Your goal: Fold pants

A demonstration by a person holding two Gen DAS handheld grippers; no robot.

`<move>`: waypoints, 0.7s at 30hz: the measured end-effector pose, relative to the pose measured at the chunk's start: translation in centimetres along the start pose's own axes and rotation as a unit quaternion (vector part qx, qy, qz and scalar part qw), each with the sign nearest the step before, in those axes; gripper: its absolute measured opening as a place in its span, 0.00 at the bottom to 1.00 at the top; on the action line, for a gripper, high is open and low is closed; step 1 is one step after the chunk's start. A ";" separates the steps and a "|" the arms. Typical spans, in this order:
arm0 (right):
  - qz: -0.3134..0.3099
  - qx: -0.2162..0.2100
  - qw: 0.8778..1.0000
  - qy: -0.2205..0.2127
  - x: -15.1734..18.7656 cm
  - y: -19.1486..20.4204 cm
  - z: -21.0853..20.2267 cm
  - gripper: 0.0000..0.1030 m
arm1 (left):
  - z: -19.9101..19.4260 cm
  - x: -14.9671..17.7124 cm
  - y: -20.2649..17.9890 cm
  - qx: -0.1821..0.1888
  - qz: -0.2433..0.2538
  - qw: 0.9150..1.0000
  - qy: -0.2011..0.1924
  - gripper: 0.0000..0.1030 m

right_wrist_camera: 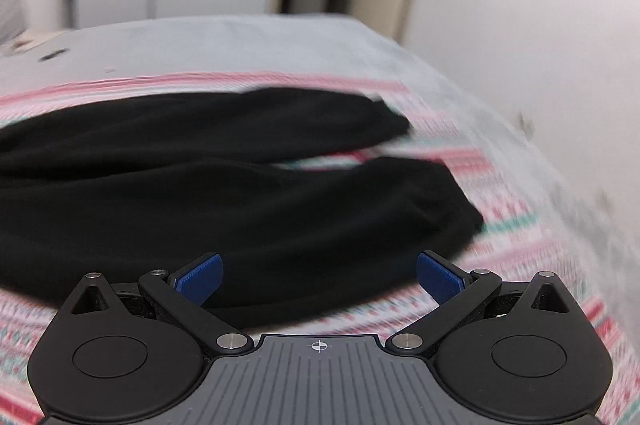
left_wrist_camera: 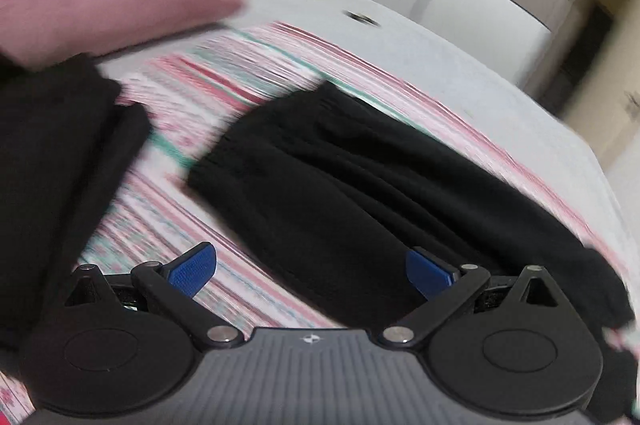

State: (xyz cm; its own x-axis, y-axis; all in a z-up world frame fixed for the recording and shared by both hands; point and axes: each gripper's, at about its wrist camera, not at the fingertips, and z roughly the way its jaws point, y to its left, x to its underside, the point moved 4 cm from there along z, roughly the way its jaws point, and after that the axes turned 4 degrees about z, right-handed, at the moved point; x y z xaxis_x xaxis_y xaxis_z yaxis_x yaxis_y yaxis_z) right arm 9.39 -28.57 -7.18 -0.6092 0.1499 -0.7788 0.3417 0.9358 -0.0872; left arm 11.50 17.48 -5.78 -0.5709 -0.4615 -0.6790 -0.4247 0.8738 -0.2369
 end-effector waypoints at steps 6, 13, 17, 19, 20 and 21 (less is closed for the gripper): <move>0.126 0.005 0.990 0.059 -0.2 -6.1 3.6 1.00 | 5.4 -2.1 4.4 -0.051 -0.040 0.998 0.027 0.94; 0.175 0.065 0.980 0.063 -0.6 -10.2 8.0 0.85 | 9.6 -2.0 4.8 -0.024 -0.046 0.999 0.016 0.55; 0.218 0.025 0.973 0.075 -0.4 -11.2 10.9 0.34 | 8.8 -2.7 5.0 -0.006 -0.061 0.998 -0.010 0.47; 0.211 0.029 0.975 0.056 -0.8 -11.2 10.9 0.10 | 8.1 -3.1 5.4 0.000 -0.071 0.997 -0.024 0.45; 0.214 0.023 0.975 0.050 -0.9 -11.2 10.5 0.08 | 7.6 -3.3 5.6 0.002 -0.077 0.997 -0.027 0.44; 0.226 0.014 0.973 0.042 -1.0 -11.5 10.1 0.06 | 7.1 -3.4 5.8 0.003 -0.085 0.996 -0.030 0.44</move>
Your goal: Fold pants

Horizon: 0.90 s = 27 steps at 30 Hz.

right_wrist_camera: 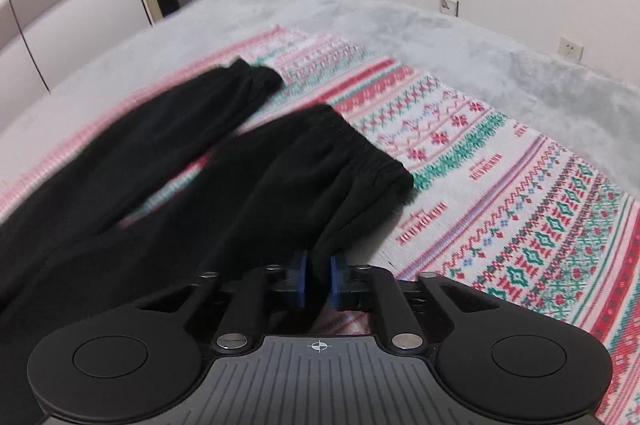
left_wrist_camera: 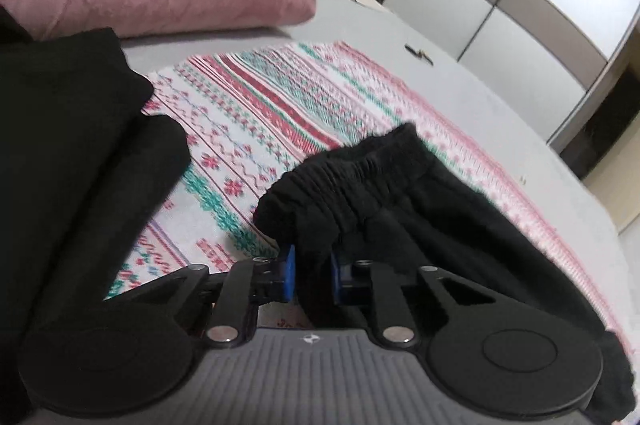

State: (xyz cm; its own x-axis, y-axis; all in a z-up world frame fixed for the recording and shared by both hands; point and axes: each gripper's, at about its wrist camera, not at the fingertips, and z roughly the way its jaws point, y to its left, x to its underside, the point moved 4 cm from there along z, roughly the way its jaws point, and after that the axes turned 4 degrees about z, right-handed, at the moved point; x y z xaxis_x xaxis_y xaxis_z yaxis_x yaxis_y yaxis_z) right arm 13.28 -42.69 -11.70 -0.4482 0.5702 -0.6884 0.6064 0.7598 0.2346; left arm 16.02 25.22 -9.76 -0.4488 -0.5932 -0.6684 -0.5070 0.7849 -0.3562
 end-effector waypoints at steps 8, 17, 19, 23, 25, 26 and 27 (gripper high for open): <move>0.034 -0.027 0.997 -0.066 -1.6 -2.3 -7.7 0.04 | -3.8 -0.1 1.8 -0.017 0.000 1.000 0.018 0.41; -0.012 0.049 0.998 -0.029 -0.1 -2.3 -6.2 0.31 | -5.2 -1.5 2.8 -0.068 -0.011 0.998 0.002 0.76; -0.027 0.068 0.995 -0.064 -0.6 -1.7 -7.2 0.62 | -5.4 -2.3 1.5 -0.054 0.009 0.998 -0.015 0.96; -0.057 0.092 0.986 -0.124 -1.5 -0.4 -8.3 0.75 | -2.5 -3.8 -3.6 0.006 0.065 0.998 0.008 1.00; -0.062 0.062 0.990 -0.114 -2.0 0.5 -7.7 0.75 | -0.4 -4.4 -7.0 0.003 0.132 0.991 0.012 1.00; -0.060 0.039 0.992 -0.099 -2.3 0.9 -7.0 0.75 | 0.6 -4.6 -8.7 -0.002 0.174 0.985 0.011 1.00; -0.056 0.012 0.995 -0.079 -2.5 1.4 -6.3 0.75 | 2.1 -4.8 -10.6 -0.005 0.226 0.974 0.008 1.00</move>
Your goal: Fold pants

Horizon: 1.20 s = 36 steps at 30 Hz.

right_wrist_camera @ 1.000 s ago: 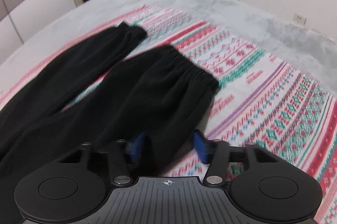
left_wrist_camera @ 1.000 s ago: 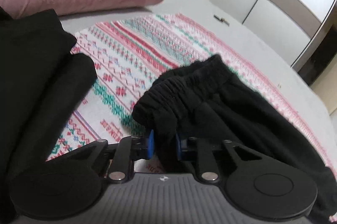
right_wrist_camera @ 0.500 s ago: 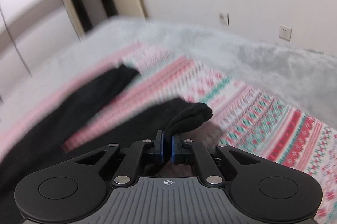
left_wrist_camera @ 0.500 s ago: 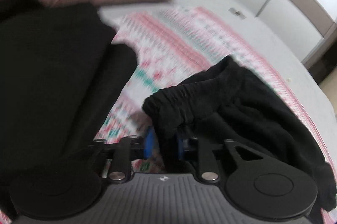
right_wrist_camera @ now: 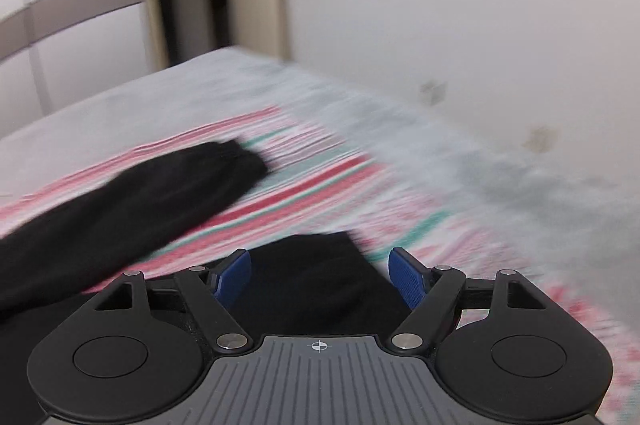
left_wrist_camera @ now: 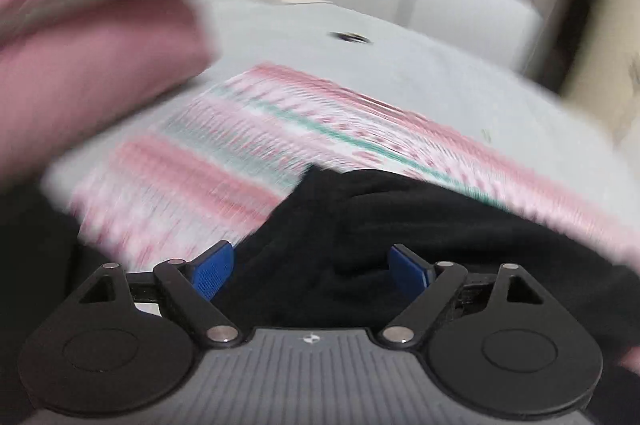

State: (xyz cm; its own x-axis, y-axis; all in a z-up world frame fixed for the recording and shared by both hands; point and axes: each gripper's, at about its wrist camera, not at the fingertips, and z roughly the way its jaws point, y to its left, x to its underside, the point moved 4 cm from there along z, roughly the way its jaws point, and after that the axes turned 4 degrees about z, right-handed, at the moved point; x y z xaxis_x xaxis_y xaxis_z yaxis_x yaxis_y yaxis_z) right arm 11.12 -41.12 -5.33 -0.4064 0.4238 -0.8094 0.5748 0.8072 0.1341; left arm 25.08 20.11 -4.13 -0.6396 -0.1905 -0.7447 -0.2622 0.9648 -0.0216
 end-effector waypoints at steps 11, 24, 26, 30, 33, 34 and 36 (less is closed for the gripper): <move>0.033 -0.100 0.988 0.113 -5.4 5.4 10.4 0.75 | 12.7 -3.7 -4.2 0.012 0.110 0.991 0.073 1.00; 0.051 -0.083 0.984 0.147 -12.2 12.4 24.5 0.75 | 17.7 -4.9 -6.7 -0.011 0.176 0.980 0.091 1.00; 0.056 -0.076 0.985 0.147 -12.6 12.7 26.0 0.75 | 17.5 -4.8 -6.8 -0.002 0.155 0.984 0.091 1.00; 0.037 -0.046 0.989 0.137 -12.8 12.9 29.3 0.75 | 17.4 -4.4 -6.9 0.016 0.159 0.985 0.071 0.64; 0.023 -0.050 0.991 0.121 -12.4 12.8 30.8 0.76 | 17.1 -3.8 -7.5 0.011 0.177 0.982 0.063 0.39; 0.006 -0.045 0.992 0.115 -12.2 13.1 30.9 0.71 | 17.2 -3.7 -7.6 0.009 0.181 0.982 0.060 0.36; -0.054 -0.015 0.993 0.109 -11.8 14.0 30.8 0.43 | 17.3 -3.7 -7.6 0.009 0.174 0.983 0.057 0.34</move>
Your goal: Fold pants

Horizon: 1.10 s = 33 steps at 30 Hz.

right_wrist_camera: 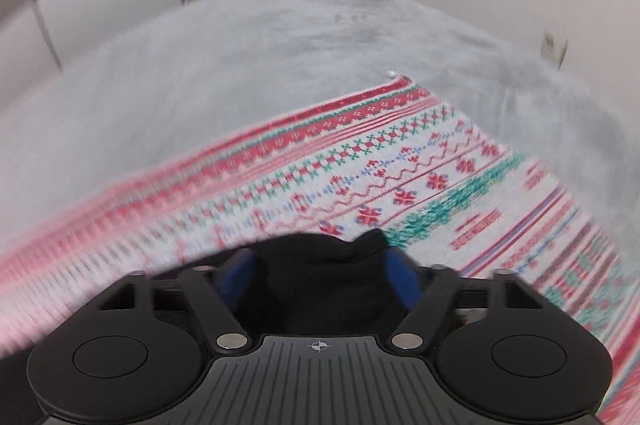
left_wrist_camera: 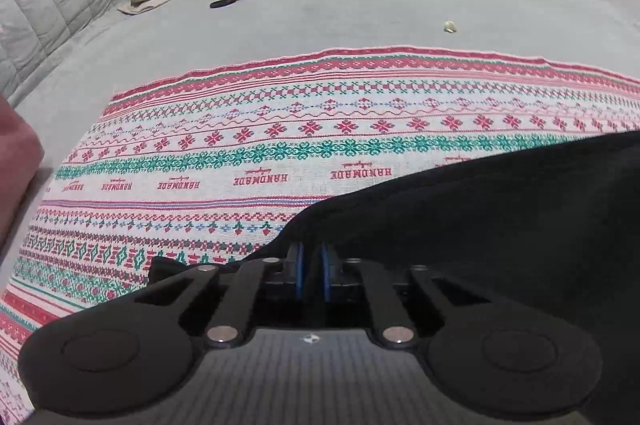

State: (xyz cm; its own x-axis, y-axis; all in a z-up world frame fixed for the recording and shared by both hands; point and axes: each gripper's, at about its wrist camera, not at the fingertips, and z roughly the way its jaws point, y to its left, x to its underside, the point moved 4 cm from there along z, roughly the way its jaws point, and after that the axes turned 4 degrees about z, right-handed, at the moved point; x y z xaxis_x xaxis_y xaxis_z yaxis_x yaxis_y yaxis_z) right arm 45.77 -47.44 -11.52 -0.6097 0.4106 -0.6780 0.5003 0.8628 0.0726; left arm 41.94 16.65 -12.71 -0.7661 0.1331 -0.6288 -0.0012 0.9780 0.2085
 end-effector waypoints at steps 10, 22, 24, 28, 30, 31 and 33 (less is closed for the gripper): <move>-0.021 0.002 1.000 -0.015 -0.6 -1.5 -4.3 0.00 | -3.2 -1.8 1.9 -0.006 -0.065 0.997 -0.047 0.32; -0.072 -0.047 0.996 0.027 0.4 -1.0 -5.1 0.11 | -0.9 -0.7 1.2 -0.014 -0.063 0.998 -0.018 0.32; -0.073 -0.042 0.996 0.022 0.8 0.0 -4.3 0.55 | -0.6 -0.8 1.4 -0.010 -0.065 0.998 -0.014 0.32; -0.038 -0.001 0.999 -0.006 -0.5 -0.3 -2.1 0.75 | -0.1 -0.8 2.1 0.003 -0.079 0.997 -0.005 0.33; -0.039 0.015 0.999 -0.008 -0.7 -0.5 -0.8 0.71 | 0.0 -0.8 2.1 0.003 -0.076 0.997 -0.003 0.33; -0.035 0.011 0.999 0.001 -0.5 -0.6 -0.2 0.53 | 0.1 -0.8 2.0 0.002 -0.077 0.997 -0.003 0.33; -0.042 0.013 0.999 0.010 0.3 -0.5 0.7 0.38 | -0.2 -0.8 2.0 0.001 -0.083 0.997 -0.005 0.32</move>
State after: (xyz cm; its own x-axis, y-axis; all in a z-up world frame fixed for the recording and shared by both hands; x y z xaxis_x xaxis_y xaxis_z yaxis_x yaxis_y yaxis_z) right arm 45.75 -47.99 -12.24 -0.6626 0.3427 -0.6660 0.4626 0.8865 -0.0041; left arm 42.43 18.44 -11.68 -0.7496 -0.0291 -0.6613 -0.1260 0.9870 0.0994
